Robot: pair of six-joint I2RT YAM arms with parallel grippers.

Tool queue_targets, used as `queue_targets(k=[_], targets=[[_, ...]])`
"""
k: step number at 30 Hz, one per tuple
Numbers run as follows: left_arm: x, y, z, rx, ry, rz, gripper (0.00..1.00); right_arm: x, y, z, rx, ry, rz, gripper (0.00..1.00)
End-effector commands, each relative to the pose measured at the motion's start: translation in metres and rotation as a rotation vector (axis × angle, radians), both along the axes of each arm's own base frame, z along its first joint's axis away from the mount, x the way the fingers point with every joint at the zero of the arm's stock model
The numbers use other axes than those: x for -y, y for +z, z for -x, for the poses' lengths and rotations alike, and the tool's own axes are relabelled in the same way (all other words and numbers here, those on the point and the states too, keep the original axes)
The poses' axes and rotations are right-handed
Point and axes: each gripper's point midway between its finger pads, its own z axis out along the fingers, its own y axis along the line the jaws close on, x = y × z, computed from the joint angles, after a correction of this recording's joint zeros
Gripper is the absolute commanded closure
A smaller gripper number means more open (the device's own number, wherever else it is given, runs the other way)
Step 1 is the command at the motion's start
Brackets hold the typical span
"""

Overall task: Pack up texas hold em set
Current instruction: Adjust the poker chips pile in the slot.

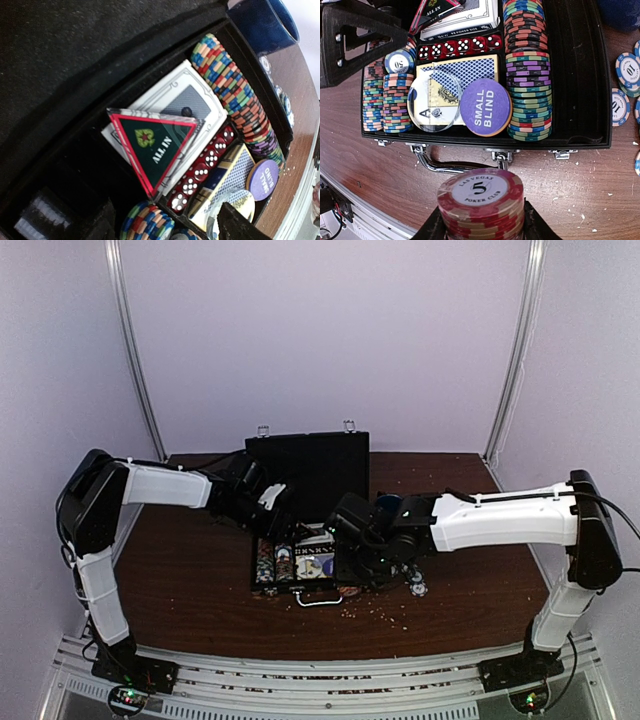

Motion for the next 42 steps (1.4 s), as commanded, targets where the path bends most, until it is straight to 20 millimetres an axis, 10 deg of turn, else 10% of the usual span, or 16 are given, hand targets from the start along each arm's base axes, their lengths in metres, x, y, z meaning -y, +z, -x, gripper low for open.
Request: queue_targets(k=[1, 42], targets=[[0.002, -0.009, 0.015, -0.058, -0.044, -0.030, 0.27, -0.008, 0.031, -0.016, 0.074, -0.028, -0.079, 0.68], [0.013, 0.008, 0.078, -0.048, -0.278, -0.003, 0.29, -0.023, 0.047, -0.039, 0.142, -0.053, -0.109, 0.68]])
